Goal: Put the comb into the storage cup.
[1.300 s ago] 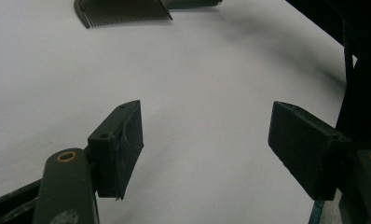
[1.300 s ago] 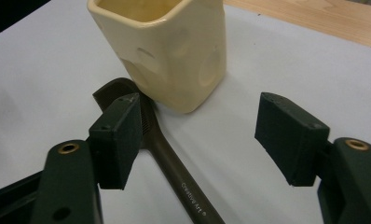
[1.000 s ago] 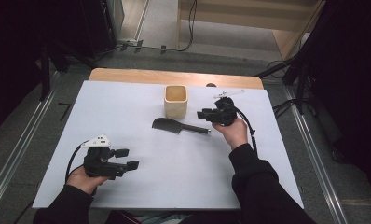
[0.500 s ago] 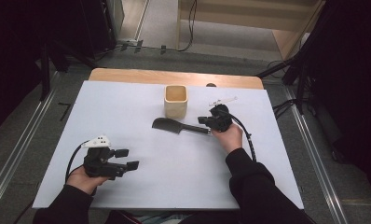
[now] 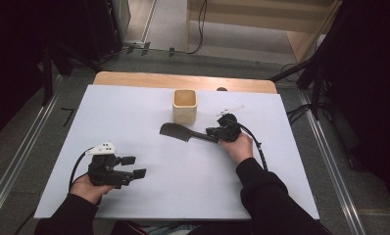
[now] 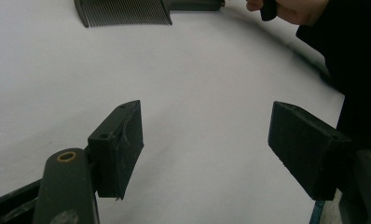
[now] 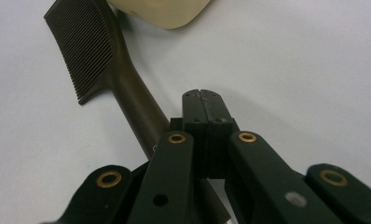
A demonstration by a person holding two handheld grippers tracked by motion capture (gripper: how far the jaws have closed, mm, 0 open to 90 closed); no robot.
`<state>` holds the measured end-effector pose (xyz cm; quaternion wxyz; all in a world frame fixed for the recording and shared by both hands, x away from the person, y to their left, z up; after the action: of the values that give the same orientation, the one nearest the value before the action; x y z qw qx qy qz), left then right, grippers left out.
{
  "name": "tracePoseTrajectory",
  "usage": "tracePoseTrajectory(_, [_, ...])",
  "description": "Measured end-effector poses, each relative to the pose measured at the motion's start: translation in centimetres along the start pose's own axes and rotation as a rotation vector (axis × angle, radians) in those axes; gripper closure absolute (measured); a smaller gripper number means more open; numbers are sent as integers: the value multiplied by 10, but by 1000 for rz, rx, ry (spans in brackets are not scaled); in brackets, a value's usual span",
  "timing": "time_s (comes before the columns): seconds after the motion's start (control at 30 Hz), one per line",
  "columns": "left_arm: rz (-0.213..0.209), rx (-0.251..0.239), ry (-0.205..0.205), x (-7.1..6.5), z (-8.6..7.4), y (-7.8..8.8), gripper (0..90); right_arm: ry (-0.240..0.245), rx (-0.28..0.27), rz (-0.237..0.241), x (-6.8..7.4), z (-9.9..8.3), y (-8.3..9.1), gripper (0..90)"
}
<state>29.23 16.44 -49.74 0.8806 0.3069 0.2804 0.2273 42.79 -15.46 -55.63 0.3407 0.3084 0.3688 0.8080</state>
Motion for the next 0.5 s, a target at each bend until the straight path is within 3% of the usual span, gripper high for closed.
tracePoseTrajectory(0.5, [6,-2,2,1,0,1,271,25,28,33,13,-8,3,877])
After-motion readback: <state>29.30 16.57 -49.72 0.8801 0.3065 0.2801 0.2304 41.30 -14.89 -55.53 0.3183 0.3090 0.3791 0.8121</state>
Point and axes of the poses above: each handheld gripper's, and its own axes: y roughly backward along the jaws, z roughly out of its top, x roughly to its left, the point moved 6 cm from there along -y, roughly forward along the jaws, and after that the axes turned 7 degrees about x, right-handed, at the moved point
